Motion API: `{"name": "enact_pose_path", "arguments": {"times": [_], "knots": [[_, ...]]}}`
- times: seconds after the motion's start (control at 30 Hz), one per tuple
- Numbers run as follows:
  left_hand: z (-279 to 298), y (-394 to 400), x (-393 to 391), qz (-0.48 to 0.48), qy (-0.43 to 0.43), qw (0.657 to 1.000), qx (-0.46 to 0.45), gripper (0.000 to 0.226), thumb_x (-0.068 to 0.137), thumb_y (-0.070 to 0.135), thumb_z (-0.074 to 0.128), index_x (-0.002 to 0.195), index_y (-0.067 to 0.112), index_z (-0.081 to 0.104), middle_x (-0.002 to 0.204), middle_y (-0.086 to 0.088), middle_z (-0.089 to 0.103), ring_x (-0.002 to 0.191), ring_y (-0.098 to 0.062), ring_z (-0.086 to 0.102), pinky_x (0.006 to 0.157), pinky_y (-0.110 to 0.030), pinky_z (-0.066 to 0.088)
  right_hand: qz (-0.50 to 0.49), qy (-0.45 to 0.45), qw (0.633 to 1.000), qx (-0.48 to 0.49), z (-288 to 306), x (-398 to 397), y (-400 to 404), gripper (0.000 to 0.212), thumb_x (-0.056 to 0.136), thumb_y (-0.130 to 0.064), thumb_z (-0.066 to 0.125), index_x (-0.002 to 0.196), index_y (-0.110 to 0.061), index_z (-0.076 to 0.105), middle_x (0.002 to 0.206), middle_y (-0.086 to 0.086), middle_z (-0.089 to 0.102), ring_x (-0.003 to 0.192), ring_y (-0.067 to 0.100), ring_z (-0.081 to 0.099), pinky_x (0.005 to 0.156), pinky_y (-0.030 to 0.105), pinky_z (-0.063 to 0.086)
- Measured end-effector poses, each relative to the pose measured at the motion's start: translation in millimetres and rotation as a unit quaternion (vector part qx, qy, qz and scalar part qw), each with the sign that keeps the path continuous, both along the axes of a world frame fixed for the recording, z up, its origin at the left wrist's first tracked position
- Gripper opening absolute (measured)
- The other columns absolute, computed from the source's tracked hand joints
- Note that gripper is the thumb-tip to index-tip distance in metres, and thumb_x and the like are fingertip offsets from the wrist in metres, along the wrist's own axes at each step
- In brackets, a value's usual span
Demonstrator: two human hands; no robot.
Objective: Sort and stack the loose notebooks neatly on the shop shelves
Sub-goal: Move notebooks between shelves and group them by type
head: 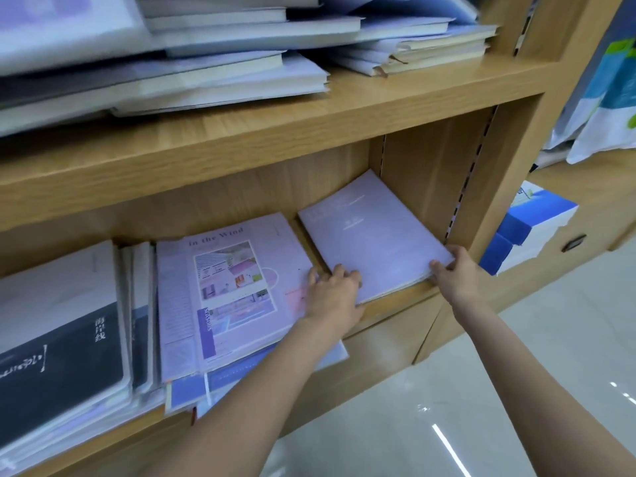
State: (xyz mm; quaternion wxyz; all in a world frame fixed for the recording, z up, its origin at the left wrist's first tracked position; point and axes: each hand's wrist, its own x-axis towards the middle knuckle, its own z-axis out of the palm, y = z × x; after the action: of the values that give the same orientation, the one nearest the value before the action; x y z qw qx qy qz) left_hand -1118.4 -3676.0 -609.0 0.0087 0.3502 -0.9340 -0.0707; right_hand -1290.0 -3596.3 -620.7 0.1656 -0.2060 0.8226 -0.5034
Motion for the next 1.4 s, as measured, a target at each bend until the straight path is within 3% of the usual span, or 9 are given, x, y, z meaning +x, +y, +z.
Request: {"name": "enact_pose_path", "arguments": {"times": [0.17, 0.3, 0.43, 0.6, 0.77, 0.97, 1.13, 1.3, 1.4], "knots": [[4.0, -0.3, 40.9, -0.092, 0.155, 0.984, -0.02, 0.036, 0.089, 0.022, 0.045, 0.122, 0.014, 0.054, 0.128, -0.003, 0.052, 0.114, -0.025, 0.049, 0.105, -0.028, 0.018, 0.064, 0.125, 0.977, 0.162, 11.8, 7.4, 4.9, 0.07, 0.092, -0.017, 0.054, 0.149, -0.017, 0.014, 0.134, 0.024, 0.042, 0.114, 0.042, 0.046, 0.093, 0.043, 0.041], [2.2, 1.3, 106.4, -0.061, 0.227, 0.97, -0.061, 0.042, 0.079, 0.033, 0.042, 0.109, 0.012, 0.063, 0.115, -0.008, 0.063, 0.106, -0.022, 0.052, 0.096, -0.032, 0.031, 0.117, 0.268, 0.94, 0.176, 35.0, 44.2, 16.1, 0.042, 0.092, -0.018, 0.055, 0.13, -0.003, 0.045, 0.124, 0.025, 0.048, 0.105, 0.042, 0.049, 0.084, 0.041, 0.041], [19.3, 0.8, 166.2, 0.052, 0.024, 0.998, -0.009, 0.076, 0.076, 0.068, 0.035, 0.139, 0.025, 0.039, 0.152, -0.008, 0.024, 0.14, -0.033, 0.021, 0.112, -0.042, 0.016, 0.296, 0.157, 0.935, 0.116, 35.8, 103.7, 1.7, 0.027, 0.093, -0.022, 0.056, 0.114, -0.006, 0.062, 0.112, 0.011, 0.062, 0.102, 0.027, 0.059, 0.082, 0.027, 0.039], [21.2, 7.6, 209.2, 0.057, -0.18, 0.982, 0.0, 0.104, 0.077, 0.07, 0.052, 0.146, 0.033, -0.017, 0.154, -0.017, -0.02, 0.143, -0.036, -0.008, 0.115, -0.042, -0.008, 0.315, -0.065, 0.94, 0.114, 25.2, 139.2, -8.2, 0.027, 0.091, -0.035, 0.058, 0.079, -0.011, 0.053, 0.076, 0.008, 0.054, 0.076, 0.027, 0.057, 0.076, 0.041, 0.051], [16.9, 18.1, 208.3, 0.071, -0.119, 0.99, 0.017, 0.1, 0.082, 0.058, 0.057, 0.147, 0.03, -0.013, 0.154, -0.021, -0.013, 0.144, -0.033, -0.003, 0.116, -0.036, -0.001, 0.238, 0.025, 0.967, 0.086, 41.2, 154.8, -17.7, 0.02, 0.087, -0.025, 0.065, 0.088, -0.006, 0.059, 0.082, 0.008, 0.055, 0.081, 0.022, 0.053, 0.07, 0.031, 0.039], [22.2, 21.0, 208.7, 0.071, -0.042, 0.992, 0.096, 0.09, 0.085, 0.05, 0.06, 0.149, 0.03, 0.0, 0.157, -0.013, -0.007, 0.145, -0.026, -0.002, 0.115, -0.03, 0.004, 0.159, -0.234, 0.95, -0.13, 42.5, 182.4, -26.4, 0.027, 0.086, 0.001, 0.061, 0.111, -0.003, 0.051, 0.105, 0.017, 0.061, 0.075, 0.018, 0.059, 0.058, 0.022, 0.052], [22.9, 9.4, 204.6, 0.056, -0.023, 0.99, 0.127, 0.09, 0.082, 0.055, 0.059, 0.15, 0.03, 0.005, 0.158, 0.001, -0.002, 0.145, -0.022, 0.002, 0.116, -0.033, 0.008, 0.063, -0.289, 0.935, -0.193, 51.5, 145.9, -26.5, 0.05, 0.089, 0.009, 0.053, 0.136, -0.004, 0.04, 0.112, 0.01, 0.053, 0.095, 0.022, 0.055, 0.083, 0.037, 0.049], [23.2, -7.0, 179.3, 0.041, -0.034, 0.993, 0.104, 0.078, 0.087, 0.055, 0.052, 0.149, 0.027, 0.015, 0.158, 0.002, 0.004, 0.144, -0.021, 0.005, 0.117, -0.039, 0.01, 0.001, -0.259, 0.942, -0.215, 59.9, 71.2, -10.8, 0.045, 0.089, 0.005, 0.055, 0.132, -0.007, 0.045, 0.117, 0.012, 0.056, 0.078, 0.018, 0.06, 0.06, 0.024, 0.055], [20.3, -14.3, 170.0, 0.042, -0.041, 0.993, 0.101, 0.073, 0.089, 0.053, 0.05, 0.149, 0.028, 0.016, 0.158, 0.004, 0.003, 0.143, -0.02, 0.003, 0.117, -0.04, 0.011, 0.004, -0.261, 0.949, -0.175, 53.9, 36.1, -12.3, 0.049, 0.089, 0.007, 0.054, 0.135, -0.003, 0.042, 0.124, 0.015, 0.054, 0.082, 0.025, 0.06, 0.078, 0.037, 0.053]]}}
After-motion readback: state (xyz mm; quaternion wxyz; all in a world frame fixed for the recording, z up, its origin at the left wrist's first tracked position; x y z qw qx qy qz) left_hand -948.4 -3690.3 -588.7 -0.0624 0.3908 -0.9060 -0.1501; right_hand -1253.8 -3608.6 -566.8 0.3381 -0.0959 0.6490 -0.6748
